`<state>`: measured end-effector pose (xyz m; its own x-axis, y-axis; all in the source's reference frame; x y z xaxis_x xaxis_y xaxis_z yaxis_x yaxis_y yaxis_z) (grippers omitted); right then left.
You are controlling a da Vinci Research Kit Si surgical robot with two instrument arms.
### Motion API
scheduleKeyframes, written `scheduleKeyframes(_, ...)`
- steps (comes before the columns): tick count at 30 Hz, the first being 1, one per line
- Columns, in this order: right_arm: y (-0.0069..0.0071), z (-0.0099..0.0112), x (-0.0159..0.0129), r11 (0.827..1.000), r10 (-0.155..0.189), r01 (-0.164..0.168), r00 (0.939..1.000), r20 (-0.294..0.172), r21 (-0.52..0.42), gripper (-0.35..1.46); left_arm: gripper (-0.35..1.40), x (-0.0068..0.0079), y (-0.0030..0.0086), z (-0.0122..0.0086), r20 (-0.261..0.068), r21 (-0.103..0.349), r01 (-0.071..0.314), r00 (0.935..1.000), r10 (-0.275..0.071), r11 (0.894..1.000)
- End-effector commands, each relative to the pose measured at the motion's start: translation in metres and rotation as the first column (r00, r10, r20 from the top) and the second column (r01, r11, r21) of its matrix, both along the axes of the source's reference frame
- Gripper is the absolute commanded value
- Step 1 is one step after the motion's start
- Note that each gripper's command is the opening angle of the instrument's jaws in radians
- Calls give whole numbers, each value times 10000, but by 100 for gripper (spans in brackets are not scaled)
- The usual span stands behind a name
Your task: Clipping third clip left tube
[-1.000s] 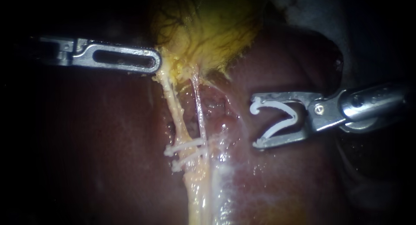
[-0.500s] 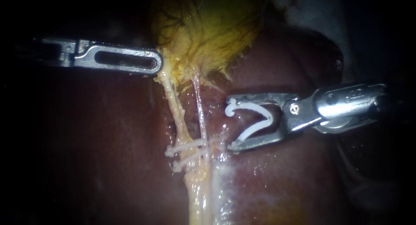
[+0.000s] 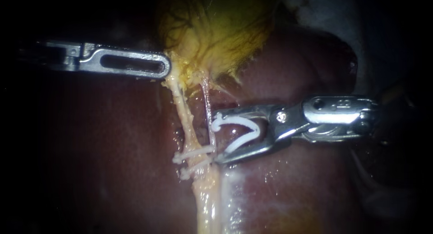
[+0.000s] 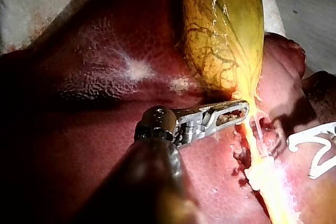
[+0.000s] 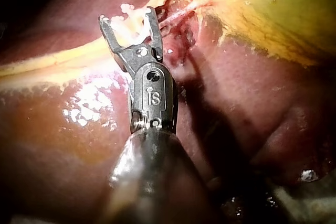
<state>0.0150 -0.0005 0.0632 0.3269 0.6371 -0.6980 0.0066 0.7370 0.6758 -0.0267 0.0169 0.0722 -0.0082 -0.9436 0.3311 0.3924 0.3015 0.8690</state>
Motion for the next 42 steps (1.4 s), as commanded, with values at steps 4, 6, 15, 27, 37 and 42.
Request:
scheduleKeyframes(4, -3, 11, 3, 9995, -160, 163, 9998, -107, 282, 52, -35, -1, -1, 1, 12, -6, -24, 10000, 24, 10000)
scheduleKeyframes(6, -4, 16, 5, 9991, -199, 204, 9997, -143, 371, 51, -35, -1, -1, 1, 11, -7, -23, 10000, 23, 10000)
scheduleKeyframes(15, -5, 41, 8, 9965, -315, 336, 9991, -276, 760, 51, -35, -1, -2, 1, 9, -7, -21, 10000, 21, 10000)
scheduleKeyframes(27, -12, 88, 7, 9939, -393, 409, 9991, -173, 1020, 51, -35, -1, -2, 0, 6, -7, -16, 10000, 16, 10000)
scheduleKeyframes(37, -17, 107, 10, 9926, -404, 418, 9991, -142, 1136, 51, -35, -1, -3, 0, 23, -2, -37, 10000, 37, 10000)
scheduleKeyframes(42, -18, 117, 14, 9932, -393, 405, 9991, -126, 1089, 51, -35, -2, -3, 0, 19, -3, -31, 10000, 31, 10000)
